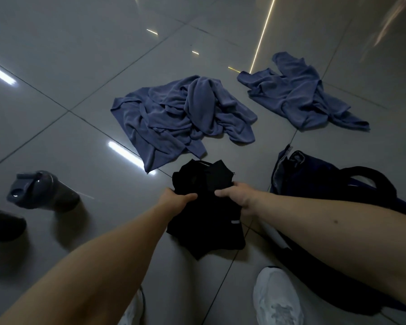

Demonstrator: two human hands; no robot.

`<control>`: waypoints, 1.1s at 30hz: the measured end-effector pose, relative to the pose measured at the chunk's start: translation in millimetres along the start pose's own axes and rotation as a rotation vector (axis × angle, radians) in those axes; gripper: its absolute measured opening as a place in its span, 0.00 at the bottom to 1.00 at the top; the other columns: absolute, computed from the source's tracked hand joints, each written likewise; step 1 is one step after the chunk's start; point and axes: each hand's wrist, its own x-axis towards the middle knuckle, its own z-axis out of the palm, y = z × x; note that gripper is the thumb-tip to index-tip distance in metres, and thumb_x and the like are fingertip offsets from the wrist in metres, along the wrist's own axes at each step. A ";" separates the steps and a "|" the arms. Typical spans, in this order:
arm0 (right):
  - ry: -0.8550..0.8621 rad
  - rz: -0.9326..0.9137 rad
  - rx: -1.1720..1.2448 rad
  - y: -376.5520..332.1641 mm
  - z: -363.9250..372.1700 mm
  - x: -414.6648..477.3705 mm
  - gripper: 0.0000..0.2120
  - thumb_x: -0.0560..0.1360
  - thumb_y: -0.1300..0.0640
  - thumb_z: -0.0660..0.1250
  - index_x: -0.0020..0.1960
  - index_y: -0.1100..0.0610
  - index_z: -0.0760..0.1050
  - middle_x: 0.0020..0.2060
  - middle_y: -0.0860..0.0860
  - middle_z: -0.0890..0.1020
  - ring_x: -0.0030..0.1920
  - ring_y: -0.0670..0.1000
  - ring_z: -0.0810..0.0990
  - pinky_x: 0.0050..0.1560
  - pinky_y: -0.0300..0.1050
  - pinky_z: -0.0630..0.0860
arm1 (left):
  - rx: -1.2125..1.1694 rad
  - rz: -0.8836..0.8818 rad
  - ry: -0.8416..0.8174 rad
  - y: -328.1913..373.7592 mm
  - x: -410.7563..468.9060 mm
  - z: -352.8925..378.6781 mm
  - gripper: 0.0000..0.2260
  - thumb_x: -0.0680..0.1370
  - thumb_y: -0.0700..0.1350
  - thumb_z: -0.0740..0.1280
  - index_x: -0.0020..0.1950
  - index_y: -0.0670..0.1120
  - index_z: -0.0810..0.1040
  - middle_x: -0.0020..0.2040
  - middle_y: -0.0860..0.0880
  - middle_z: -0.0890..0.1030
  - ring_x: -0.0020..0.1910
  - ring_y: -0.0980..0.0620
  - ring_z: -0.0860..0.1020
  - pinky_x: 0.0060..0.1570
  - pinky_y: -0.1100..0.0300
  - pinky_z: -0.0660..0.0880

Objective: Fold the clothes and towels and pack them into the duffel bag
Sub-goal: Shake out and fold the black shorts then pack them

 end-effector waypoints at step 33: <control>0.270 -0.156 -0.162 15.9 3.6 24.5 0.14 0.78 0.58 0.63 0.63 0.57 0.73 0.53 0.56 0.79 0.51 0.59 0.79 0.56 0.52 0.78 | -0.170 0.208 0.026 17.6 -13.6 23.6 0.27 0.69 0.45 0.79 0.63 0.44 0.71 0.56 0.46 0.80 0.53 0.47 0.81 0.52 0.52 0.80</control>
